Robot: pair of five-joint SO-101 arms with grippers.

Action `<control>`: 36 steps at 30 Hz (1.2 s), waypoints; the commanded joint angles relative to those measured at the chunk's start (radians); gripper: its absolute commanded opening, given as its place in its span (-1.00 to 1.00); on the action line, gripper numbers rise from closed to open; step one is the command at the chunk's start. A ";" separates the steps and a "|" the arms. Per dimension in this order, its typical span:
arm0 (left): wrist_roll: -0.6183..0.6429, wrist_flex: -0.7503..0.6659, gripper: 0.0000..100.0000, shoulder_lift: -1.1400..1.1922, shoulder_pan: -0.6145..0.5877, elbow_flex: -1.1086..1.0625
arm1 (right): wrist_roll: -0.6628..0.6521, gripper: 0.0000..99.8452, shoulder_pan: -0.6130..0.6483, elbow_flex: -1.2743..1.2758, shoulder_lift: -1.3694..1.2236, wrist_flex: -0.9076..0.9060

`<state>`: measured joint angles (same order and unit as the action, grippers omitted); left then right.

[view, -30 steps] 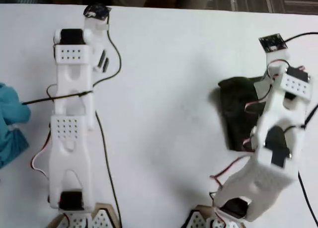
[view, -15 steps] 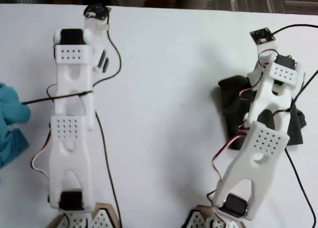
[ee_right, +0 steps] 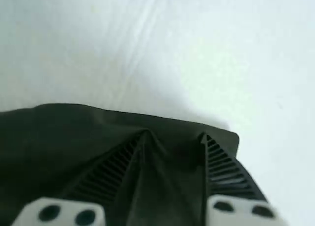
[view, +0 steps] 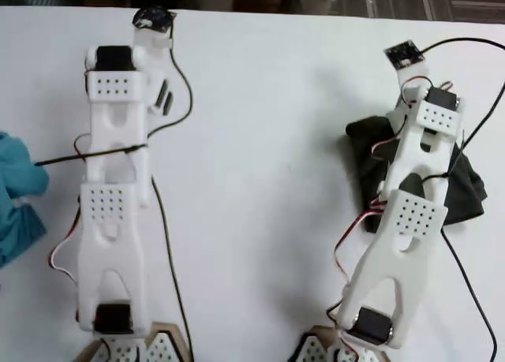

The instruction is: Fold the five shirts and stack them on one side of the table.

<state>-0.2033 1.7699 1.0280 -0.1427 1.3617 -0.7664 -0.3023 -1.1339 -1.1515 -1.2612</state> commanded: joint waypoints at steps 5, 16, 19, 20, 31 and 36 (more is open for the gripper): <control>-0.002 0.018 -0.70 -0.083 -0.011 0.002 | -0.018 -0.78 0.022 -0.106 -0.002 0.013; -0.003 0.018 -0.70 -0.083 -0.011 0.002 | -0.017 -0.52 -0.071 -0.129 -0.002 0.015; -0.003 0.018 -0.70 -0.083 -0.011 0.002 | -0.017 -0.52 -0.082 -0.103 -0.019 0.053; -0.003 0.018 -0.70 -0.083 -0.011 0.002 | -0.017 -0.52 -0.081 -0.098 -0.030 0.065; -0.003 0.018 -0.70 -0.083 -0.020 0.002 | 0.180 -0.52 -0.119 -0.160 -0.047 0.128; -0.003 0.018 -0.70 -0.083 -0.015 0.002 | 0.180 -0.52 -0.117 -0.152 -0.048 0.119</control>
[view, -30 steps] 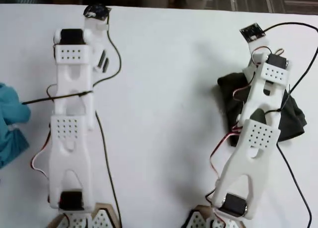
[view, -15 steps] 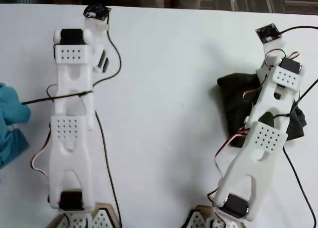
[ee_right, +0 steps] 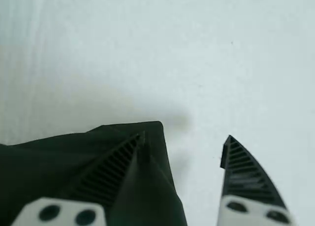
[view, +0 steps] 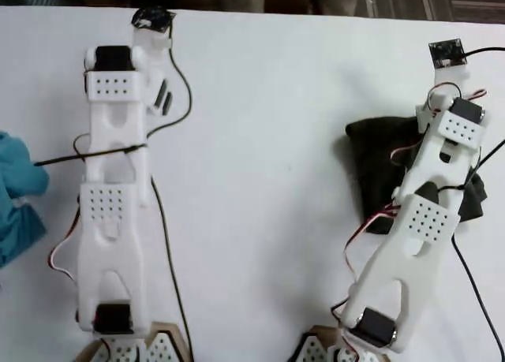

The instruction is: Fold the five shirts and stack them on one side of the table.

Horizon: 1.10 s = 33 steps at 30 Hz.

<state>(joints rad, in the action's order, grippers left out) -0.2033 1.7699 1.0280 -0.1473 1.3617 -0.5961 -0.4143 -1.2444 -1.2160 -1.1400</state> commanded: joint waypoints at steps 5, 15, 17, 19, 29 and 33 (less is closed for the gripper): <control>-0.003 0.018 -0.70 -0.083 -0.009 0.002 | 0.009 -0.52 0.018 -0.040 0.015 -0.073; -0.003 0.017 -0.70 -0.074 -0.012 0.002 | 0.009 -0.52 0.027 -0.040 0.015 -0.127; -0.003 0.017 -0.70 -0.074 -0.012 0.002 | 0.009 -0.52 0.027 -0.040 0.015 -0.127; -0.003 0.017 -0.70 -0.081 -0.011 0.002 | 0.009 -0.56 0.027 -0.040 0.015 -0.124; -0.003 0.017 -0.70 -0.083 -0.008 0.004 | 0.009 -0.69 0.027 -0.040 0.015 -0.133; -0.003 0.017 -0.70 -0.083 -0.008 0.004 | 0.009 -0.69 0.027 -0.040 0.015 -0.136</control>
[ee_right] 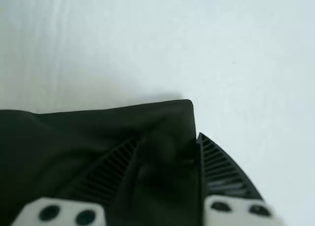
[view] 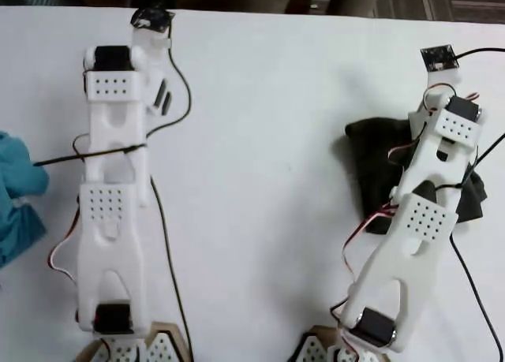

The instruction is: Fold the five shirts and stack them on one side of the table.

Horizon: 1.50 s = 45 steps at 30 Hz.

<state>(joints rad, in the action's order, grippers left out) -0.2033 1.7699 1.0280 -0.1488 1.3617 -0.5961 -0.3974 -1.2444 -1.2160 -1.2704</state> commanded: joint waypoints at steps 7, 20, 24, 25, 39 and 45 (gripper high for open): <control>-0.003 0.017 -0.70 -0.083 -0.006 0.010 | 0.008 -0.79 0.004 -0.043 -0.027 -0.005; -0.003 0.017 -0.70 -0.083 -0.006 0.007 | 0.008 -0.88 0.012 -0.052 -0.051 0.056; -0.003 0.017 -0.70 -0.083 -0.008 0.004 | 0.008 -0.88 0.012 -0.052 -0.053 0.090; -0.003 0.017 -0.70 -0.083 -0.008 0.004 | 0.006 -0.88 0.012 -0.052 -0.054 0.101; -0.003 0.017 -0.70 -0.083 -0.006 0.004 | -0.118 -0.87 0.038 -0.091 -0.054 0.150; -0.003 0.017 -0.70 -0.083 -0.006 0.004 | -0.118 -0.87 0.056 -0.147 -0.053 0.151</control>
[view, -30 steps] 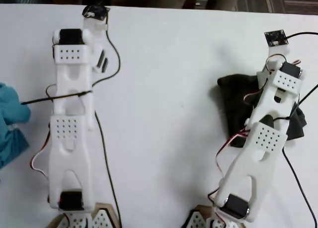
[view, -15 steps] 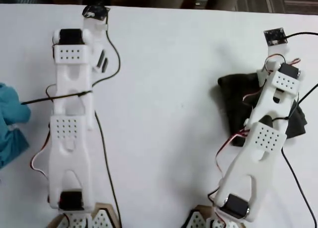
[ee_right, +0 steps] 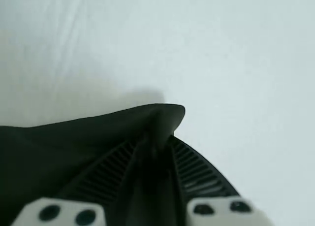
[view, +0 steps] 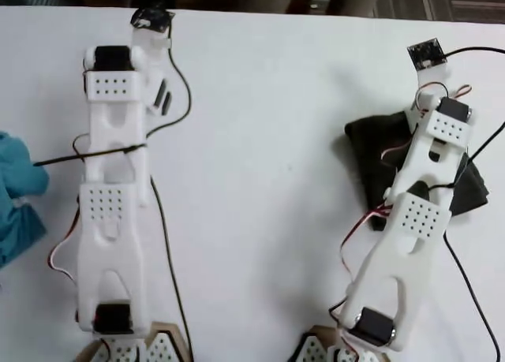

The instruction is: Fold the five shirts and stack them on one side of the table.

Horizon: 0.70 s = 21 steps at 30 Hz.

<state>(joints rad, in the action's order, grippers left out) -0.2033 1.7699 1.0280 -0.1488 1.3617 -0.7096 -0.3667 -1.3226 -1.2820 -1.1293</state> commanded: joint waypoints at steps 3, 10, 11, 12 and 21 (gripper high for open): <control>-0.003 0.017 -0.70 -0.083 -0.006 0.004 | -0.005 -0.75 0.042 -0.084 0.015 0.016; -0.003 0.017 -0.70 -0.083 -0.009 0.010 | -0.003 -0.65 0.058 -0.084 0.015 0.004; -0.003 0.017 -0.70 -0.083 -0.011 0.010 | -0.003 -0.65 0.051 -0.086 0.018 -0.005; -0.003 0.017 -0.70 -0.083 -0.012 0.010 | -0.003 -0.66 0.048 -0.098 0.022 -0.015; -0.005 0.017 -0.70 -0.075 -0.015 0.010 | 0.026 -0.66 0.074 -0.249 0.064 -0.389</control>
<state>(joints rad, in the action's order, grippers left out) -0.2033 1.7699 1.0280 -0.1488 1.3617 -0.6928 -0.3099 -1.4868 -1.2820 -1.4223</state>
